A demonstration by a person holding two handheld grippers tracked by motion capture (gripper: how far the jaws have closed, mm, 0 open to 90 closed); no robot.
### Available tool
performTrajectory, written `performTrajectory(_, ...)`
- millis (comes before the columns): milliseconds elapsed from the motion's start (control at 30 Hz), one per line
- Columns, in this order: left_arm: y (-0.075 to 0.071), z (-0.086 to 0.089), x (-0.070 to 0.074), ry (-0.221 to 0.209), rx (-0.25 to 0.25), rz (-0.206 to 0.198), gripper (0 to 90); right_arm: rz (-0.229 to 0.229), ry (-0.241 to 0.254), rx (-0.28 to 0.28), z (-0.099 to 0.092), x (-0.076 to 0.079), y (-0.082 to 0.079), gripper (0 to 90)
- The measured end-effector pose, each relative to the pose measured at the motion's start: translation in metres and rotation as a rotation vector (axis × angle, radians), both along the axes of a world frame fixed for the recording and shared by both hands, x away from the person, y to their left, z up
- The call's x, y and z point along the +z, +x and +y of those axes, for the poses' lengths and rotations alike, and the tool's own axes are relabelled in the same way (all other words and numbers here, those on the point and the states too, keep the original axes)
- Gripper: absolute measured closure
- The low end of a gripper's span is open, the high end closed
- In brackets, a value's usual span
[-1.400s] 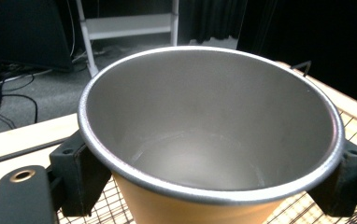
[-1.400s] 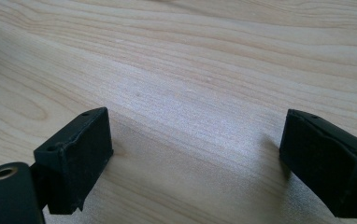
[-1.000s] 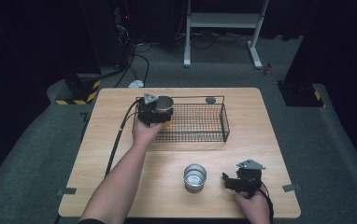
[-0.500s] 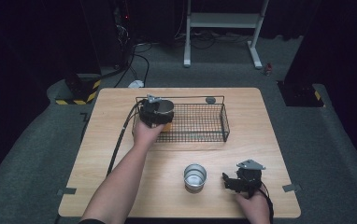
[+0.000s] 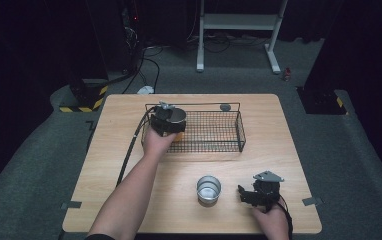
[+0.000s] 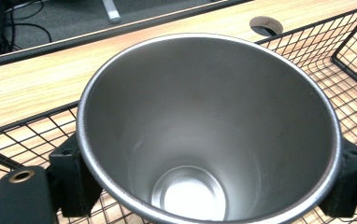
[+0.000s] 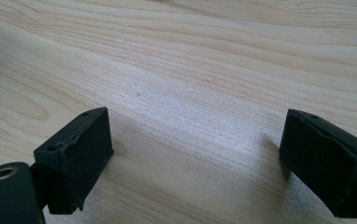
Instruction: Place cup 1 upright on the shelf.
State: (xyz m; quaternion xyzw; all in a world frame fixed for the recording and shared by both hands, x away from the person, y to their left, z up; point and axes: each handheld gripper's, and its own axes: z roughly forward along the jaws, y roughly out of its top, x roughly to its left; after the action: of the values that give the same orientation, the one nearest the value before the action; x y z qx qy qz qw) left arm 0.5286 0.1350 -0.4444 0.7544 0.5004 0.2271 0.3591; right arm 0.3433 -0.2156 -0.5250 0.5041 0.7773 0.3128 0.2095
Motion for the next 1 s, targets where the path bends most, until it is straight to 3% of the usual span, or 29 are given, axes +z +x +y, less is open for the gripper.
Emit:
performTrajectory(633, 0.004, -0.011, -0.004, 0.048, 0.0, 0.028, 14.5, 0.0, 0.001, 0.001, 0.0, 0.0, 0.0, 9.1)
performTrajectory(1000, 0.004, -0.009, -0.004, 0.078, 0.017, 0.072, 14.5, 0.0, 0.001, 0.001, 0.0, 0.0, 0.0, 9.1)
